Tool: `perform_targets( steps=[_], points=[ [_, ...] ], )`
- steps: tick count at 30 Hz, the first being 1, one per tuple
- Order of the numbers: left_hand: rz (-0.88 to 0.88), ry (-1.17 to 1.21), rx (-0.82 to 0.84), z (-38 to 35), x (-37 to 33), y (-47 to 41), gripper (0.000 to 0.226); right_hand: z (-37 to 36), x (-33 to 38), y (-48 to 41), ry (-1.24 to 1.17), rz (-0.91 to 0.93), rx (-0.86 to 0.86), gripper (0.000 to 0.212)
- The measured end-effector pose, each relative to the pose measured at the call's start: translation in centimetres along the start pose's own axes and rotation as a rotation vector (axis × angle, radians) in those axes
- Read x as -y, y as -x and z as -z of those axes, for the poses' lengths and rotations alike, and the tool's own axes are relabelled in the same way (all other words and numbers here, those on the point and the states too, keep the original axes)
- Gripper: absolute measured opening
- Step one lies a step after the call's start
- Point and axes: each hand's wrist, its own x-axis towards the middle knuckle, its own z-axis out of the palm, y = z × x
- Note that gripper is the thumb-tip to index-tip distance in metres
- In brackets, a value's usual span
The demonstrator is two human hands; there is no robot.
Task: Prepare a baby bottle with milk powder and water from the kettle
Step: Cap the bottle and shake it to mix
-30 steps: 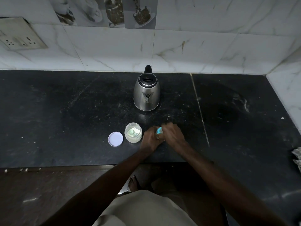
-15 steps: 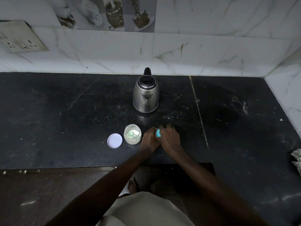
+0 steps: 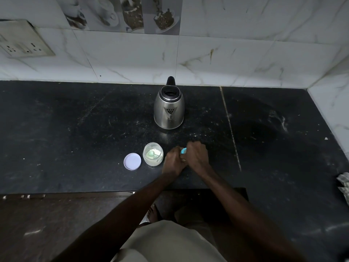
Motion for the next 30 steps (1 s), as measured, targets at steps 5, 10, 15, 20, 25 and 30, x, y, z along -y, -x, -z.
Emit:
perform_targets(
  steps=[5,10,15,20,25,30],
  points=[
    [0.008,-0.008,0.009,0.2,-0.1,-0.1,0.030,-0.2,0.6,0.7,-0.013,-0.033,-0.022,0.039],
    [0.012,-0.011,0.022,0.3,0.0,0.1,0.034,0.2,0.3,0.8,-0.036,-0.051,0.074,0.051],
    [0.044,-0.024,0.026,0.3,-0.3,0.1,0.047,1.9,-2.9,-0.4,-0.190,-0.058,0.218,0.063],
    [0.047,-0.046,0.040,0.5,-0.3,-0.2,0.050,2.2,-4.8,-0.6,-0.300,-0.041,-0.052,0.060],
    [0.041,-0.074,0.049,0.5,-0.5,-0.2,0.050,0.0,-5.1,-0.8,0.011,0.137,0.252,0.062],
    [0.040,-0.076,0.056,0.6,-0.5,-0.3,0.053,-0.6,-5.2,-0.8,-0.082,0.108,0.184,0.034]
  ],
)
